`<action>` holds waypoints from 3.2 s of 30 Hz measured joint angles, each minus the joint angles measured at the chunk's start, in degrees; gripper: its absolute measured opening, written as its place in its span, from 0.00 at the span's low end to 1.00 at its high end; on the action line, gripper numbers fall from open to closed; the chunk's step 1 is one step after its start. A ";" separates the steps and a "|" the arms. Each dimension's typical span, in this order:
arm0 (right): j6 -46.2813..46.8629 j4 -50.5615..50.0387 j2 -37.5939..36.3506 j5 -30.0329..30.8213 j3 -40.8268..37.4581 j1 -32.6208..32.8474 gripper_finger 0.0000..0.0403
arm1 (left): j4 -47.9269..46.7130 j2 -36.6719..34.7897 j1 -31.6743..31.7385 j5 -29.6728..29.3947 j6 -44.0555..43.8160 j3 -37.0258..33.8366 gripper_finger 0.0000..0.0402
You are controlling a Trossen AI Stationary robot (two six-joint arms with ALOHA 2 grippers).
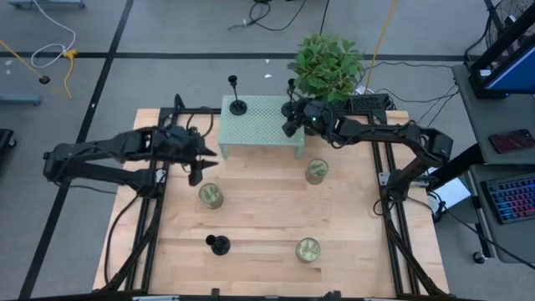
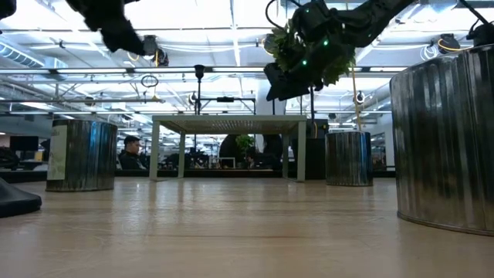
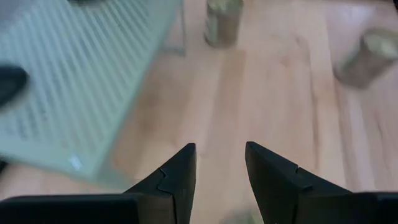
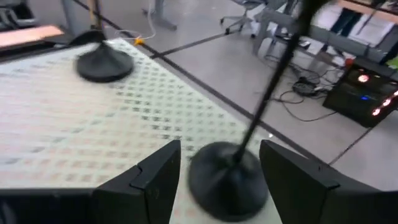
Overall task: Pick & Place candle stick holders
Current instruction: Put the candle holder on the shelf
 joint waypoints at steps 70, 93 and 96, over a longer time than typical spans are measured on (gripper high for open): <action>1.40 -14.39 -2.80 0.14 0.01 20.70 0.53 | 77.63 26.68 -39.47 -17.33 7.47 -24.48 0.04; 9.63 -32.70 -13.90 9.15 -7.03 20.70 0.53 | 51.86 31.31 1.44 -16.57 6.09 7.09 0.04; 9.35 -28.24 -15.82 9.15 -10.99 20.70 0.53 | 54.67 33.74 6.79 -13.49 6.28 6.95 0.03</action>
